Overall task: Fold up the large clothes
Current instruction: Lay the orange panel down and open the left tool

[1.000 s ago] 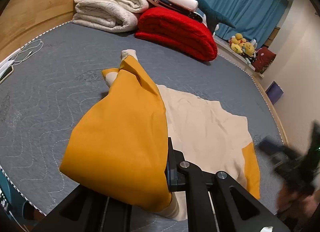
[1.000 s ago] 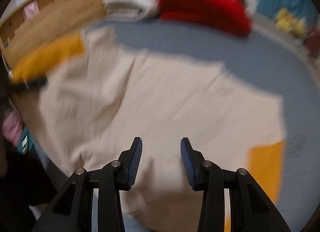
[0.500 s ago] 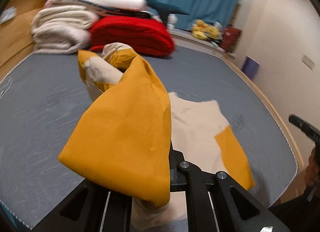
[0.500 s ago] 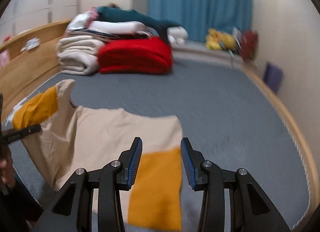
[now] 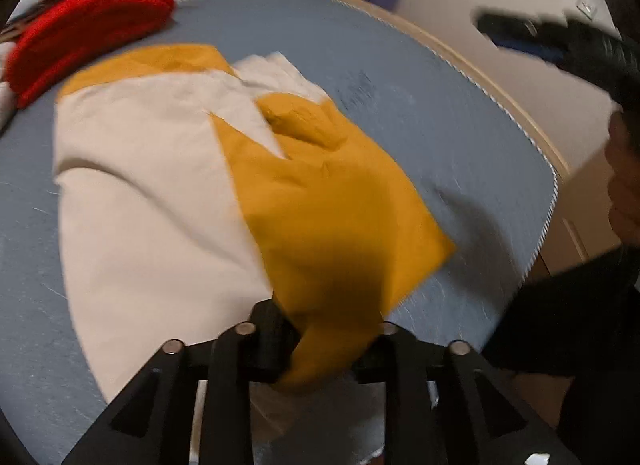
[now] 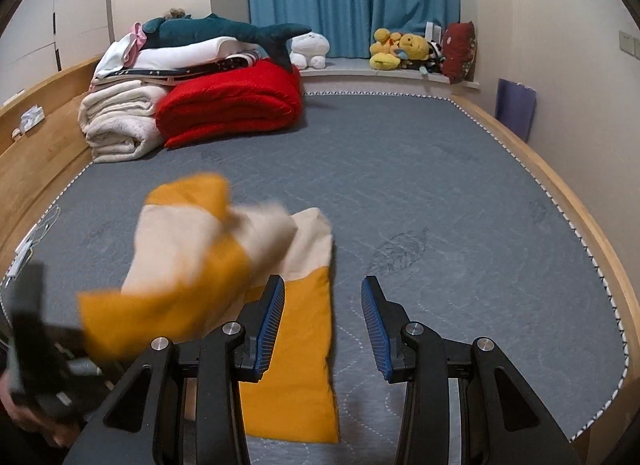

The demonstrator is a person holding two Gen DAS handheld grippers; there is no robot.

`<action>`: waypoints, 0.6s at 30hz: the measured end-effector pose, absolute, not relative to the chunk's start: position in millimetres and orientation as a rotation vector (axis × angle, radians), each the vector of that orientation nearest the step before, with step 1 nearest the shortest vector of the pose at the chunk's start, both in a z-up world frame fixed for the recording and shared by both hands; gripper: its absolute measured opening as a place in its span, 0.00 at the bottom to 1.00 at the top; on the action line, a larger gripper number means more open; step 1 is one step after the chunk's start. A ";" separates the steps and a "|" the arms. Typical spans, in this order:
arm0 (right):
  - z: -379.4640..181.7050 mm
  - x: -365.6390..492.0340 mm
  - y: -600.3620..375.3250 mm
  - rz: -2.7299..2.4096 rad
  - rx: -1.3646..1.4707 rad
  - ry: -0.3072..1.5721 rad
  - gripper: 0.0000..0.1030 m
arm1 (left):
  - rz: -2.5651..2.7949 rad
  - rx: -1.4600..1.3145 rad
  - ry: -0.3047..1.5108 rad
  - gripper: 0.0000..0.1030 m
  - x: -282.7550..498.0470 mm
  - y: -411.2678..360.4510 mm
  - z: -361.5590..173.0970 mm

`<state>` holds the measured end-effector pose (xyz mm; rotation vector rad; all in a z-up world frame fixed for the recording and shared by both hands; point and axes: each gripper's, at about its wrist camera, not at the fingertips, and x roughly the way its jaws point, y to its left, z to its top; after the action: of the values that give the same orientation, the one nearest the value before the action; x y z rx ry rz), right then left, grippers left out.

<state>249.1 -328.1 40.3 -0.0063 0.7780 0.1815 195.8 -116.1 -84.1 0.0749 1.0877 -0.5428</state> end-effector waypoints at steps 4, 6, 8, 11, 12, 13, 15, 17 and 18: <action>33.4 257.6 -313.1 0.218 0.005 0.804 0.40 | -0.629 0.027 1.046 0.46 188.4 -107.3 -61.8; 30.9 260.8 -304.7 0.239 0.007 0.809 0.40 | -0.646 -0.026 1.003 0.46 184.4 -89.4 -47.3; 30.6 262.3 -294.7 0.253 -0.004 0.796 0.40 | -0.637 -0.099 0.951 0.46 182.4 -66.1 -34.8; 35.2 260.8 -284.0 0.275 -0.003 0.751 0.42 | -0.574 -0.195 0.896 0.46 186.1 -32.7 -21.8; 37.1 260.7 -282.7 0.281 -0.001 0.742 0.45 | -0.537 -0.219 0.882 0.46 187.9 -23.4 -18.7; 38.1 260.8 -279.6 0.288 0.003 0.732 0.49 | -0.500 -0.240 0.874 0.46 188.3 -11.0 -17.8; 36.7 262.5 -275.5 0.292 0.009 0.732 0.54 | -0.400 -0.285 0.868 0.45 189.8 18.8 -17.8; 32.8 266.6 -272.5 0.283 0.023 0.748 0.57 | -0.303 -0.322 0.860 0.45 191.0 46.2 -17.0; 28.7 270.6 -272.6 0.283 0.052 0.769 0.59 | -0.277 -0.336 0.862 0.45 192.9 55.7 -18.9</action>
<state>270.6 -272.6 28.7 0.0523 0.7687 0.2834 192.9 55.7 -18.9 -0.3357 0.8620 -0.2765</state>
